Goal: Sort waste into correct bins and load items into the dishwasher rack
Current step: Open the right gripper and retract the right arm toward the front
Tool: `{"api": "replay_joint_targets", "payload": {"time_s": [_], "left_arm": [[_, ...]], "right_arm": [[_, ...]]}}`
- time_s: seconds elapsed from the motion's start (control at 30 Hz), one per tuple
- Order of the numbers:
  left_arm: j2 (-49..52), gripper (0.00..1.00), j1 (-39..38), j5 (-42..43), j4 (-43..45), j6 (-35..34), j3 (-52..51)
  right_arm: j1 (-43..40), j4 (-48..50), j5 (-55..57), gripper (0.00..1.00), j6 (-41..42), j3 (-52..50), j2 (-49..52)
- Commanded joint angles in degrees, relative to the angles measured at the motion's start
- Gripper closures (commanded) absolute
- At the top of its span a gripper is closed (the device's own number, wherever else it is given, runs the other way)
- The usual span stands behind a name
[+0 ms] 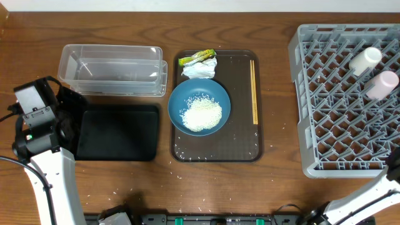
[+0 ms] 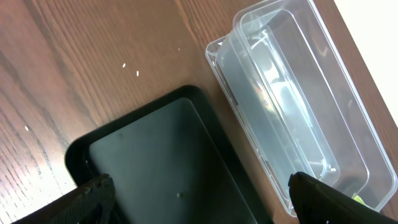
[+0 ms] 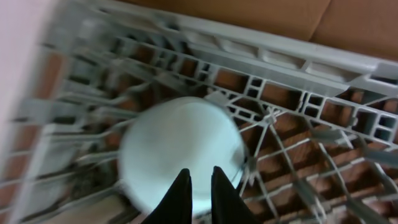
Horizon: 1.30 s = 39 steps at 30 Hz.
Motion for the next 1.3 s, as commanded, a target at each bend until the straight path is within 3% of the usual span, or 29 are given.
{"api": "replay_joint_targets", "payload": {"time_s": [0.0,0.63,1.07,1.27], "left_arm": [[-0.3,0.08,0.2,-0.9,-0.2,-0.3,1.2],[-0.3,0.08,0.2,-0.9,-0.2,-0.3,1.2],[-0.3,0.08,0.2,-0.9,-0.2,-0.3,1.2],[-0.3,0.08,0.2,-0.9,-0.2,-0.3,1.2]], "right_arm": [[0.1,0.8,2.9,0.90,-0.8,0.1,1.6],[3.2,2.2,-4.6,0.90,-0.8,0.1,6.3],[2.9,7.8,-30.7,0.89,-3.8,0.3,5.9],[2.8,7.8,-31.8,0.90,-3.8,0.3,5.9]]}}
